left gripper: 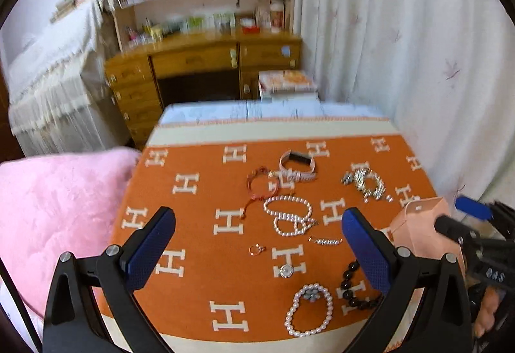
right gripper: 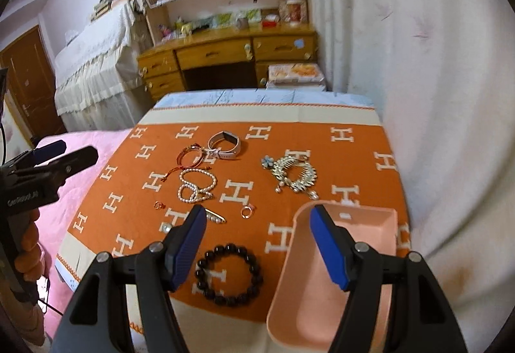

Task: Organize jewelry
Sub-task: 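Move the left tool toward the pearl necklace while the right tool approaches the blue flower brooch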

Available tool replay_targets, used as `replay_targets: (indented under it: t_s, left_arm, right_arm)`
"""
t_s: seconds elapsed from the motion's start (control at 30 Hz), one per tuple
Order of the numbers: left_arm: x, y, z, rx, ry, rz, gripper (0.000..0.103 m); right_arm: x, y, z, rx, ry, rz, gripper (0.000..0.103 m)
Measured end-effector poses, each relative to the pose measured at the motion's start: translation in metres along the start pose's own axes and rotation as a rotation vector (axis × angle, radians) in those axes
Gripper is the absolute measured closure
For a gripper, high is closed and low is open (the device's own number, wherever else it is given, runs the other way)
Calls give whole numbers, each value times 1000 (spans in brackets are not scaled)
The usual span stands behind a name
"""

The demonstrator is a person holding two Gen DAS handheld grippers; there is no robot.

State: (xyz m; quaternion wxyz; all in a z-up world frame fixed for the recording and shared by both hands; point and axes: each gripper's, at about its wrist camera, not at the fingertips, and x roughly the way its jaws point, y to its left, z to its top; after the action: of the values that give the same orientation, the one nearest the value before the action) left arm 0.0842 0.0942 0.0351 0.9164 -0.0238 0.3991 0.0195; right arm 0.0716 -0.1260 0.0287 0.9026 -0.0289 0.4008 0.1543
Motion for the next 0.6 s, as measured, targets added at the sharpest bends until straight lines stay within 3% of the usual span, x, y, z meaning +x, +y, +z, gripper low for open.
replay_targets:
  t_s: [0.1, 0.37, 0.5, 0.6]
  left_arm:
    - [32, 10, 6, -2, 109, -20, 1]
    - [102, 19, 0, -34, 243, -32, 1]
    - [136, 23, 4, -78, 322, -73, 12]
    - [153, 22, 6, -90, 365, -90, 14]
  right_arm:
    - [24, 3, 17, -15, 53, 15, 36]
    - [98, 5, 53, 20, 185, 73, 36]
    - [133, -4, 73, 89, 236, 111, 39]
    - [159, -7, 84, 95, 275, 108, 43]
